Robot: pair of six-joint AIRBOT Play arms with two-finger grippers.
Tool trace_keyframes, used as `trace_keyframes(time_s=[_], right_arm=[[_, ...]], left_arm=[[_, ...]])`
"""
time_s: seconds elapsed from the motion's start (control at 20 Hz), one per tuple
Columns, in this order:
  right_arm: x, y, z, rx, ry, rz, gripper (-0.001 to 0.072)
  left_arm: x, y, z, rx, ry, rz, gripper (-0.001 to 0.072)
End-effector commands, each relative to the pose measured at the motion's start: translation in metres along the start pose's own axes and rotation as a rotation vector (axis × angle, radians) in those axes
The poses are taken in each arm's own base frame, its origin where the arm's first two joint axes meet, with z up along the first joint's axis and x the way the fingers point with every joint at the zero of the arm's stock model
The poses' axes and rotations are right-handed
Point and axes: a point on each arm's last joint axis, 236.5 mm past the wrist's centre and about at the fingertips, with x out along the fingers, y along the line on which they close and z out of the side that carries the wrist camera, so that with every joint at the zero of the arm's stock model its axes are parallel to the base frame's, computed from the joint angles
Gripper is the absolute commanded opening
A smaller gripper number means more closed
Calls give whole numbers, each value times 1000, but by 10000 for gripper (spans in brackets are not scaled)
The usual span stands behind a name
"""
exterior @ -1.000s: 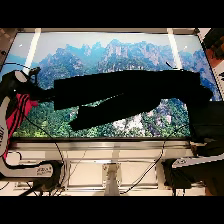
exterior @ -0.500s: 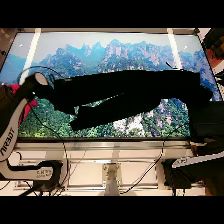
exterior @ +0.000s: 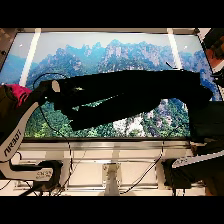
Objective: Fold the clothes and pants, and hang the long-sleeved shirts on hangers.
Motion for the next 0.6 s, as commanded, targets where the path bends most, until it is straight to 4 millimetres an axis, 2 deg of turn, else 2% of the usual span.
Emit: trace_keyframes(time_s=[0.0, 0.3, 0.5, 0.55], right_arm=[[0, 5, 0, 0, 2, 22, 344], [0, 8, 0, 3, 1, 36, 344], [0, 8, 1, 3, -2, 35, 344], [0, 8, 1, 3, -2, 35, 344]], left_arm=[[2, 10, 9, 54, -31, 46, 361], [17, 9, 4, 44, 10, 9, 360], [23, -5, -13, 36, 90, -66, 346], [23, -5, -14, 36, 94, -69, 278]])
